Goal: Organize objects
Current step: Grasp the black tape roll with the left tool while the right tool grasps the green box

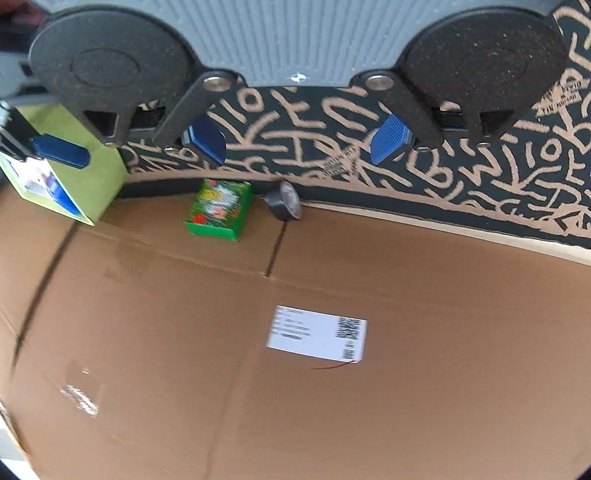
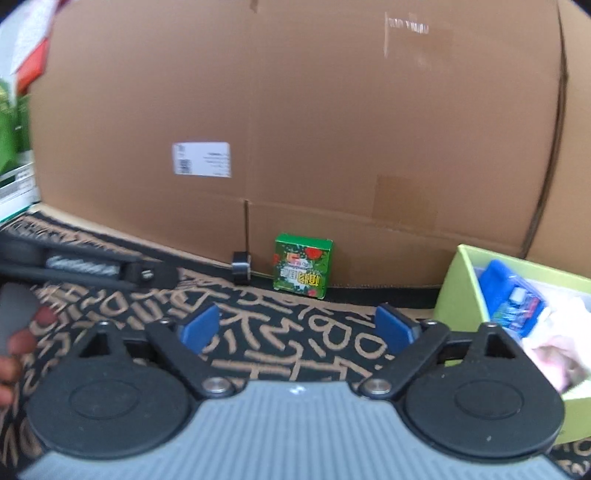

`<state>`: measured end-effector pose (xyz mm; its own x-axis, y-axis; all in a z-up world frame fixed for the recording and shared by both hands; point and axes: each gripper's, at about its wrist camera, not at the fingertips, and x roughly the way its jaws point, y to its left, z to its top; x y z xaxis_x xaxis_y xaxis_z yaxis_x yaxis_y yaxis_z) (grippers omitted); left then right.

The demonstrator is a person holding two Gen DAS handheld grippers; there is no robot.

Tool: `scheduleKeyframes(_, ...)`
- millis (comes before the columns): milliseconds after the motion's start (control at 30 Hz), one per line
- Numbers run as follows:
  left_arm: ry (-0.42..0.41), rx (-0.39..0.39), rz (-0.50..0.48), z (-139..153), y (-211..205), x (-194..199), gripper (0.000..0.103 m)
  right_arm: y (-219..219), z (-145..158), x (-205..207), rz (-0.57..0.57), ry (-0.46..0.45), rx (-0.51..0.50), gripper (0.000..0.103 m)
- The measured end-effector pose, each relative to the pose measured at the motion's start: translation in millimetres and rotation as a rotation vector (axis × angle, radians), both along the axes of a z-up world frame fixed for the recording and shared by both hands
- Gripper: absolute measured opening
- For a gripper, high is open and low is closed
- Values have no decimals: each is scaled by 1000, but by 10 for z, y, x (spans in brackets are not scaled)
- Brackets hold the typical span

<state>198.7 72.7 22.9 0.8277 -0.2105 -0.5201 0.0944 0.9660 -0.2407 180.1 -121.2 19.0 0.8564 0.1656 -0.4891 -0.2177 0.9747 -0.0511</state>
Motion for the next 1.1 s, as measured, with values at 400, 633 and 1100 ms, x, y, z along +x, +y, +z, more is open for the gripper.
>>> scheduleKeyframes(400, 23, 60, 43, -82, 101, 479, 89, 196, -377, 1167, -91, 68, 85, 87)
scheduleKeyframes(633, 32, 67, 13, -148, -37, 680, 89, 91, -489, 1306, -116, 97, 95, 61)
scheduleKeyframes(1100, 81, 174, -18, -386, -497, 1184, 31, -475, -576, 269, -67, 119, 130, 45)
